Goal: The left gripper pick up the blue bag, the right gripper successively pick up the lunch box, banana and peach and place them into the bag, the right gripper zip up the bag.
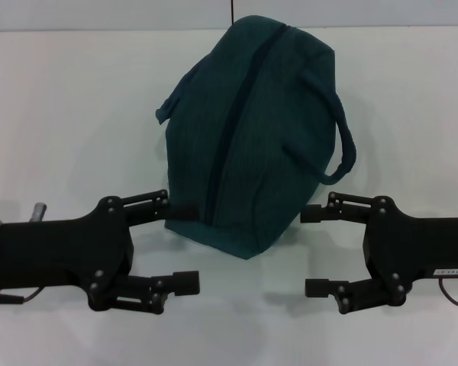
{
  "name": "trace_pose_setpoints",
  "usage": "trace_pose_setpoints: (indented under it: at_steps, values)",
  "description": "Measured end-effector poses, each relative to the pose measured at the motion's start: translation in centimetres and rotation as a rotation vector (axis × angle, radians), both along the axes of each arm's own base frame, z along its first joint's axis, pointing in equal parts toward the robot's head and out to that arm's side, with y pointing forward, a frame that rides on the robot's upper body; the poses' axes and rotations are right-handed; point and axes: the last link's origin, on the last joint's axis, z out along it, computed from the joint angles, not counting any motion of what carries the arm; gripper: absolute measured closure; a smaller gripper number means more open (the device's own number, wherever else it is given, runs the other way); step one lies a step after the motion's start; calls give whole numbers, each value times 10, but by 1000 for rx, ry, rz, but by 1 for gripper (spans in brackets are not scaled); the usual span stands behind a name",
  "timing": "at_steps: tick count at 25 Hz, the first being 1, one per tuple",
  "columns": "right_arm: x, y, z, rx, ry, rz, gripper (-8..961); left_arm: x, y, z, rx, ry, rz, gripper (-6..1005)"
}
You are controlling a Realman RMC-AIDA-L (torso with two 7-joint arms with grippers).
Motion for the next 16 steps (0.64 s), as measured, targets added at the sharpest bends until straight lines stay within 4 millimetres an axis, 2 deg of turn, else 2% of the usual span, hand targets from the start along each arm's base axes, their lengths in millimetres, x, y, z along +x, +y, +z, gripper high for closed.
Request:
trace_pose_setpoints:
  at_steps: [16]
  values:
    - [-1, 0, -2, -9, -4, 5, 85, -5, -6, -2, 0, 1, 10, 106]
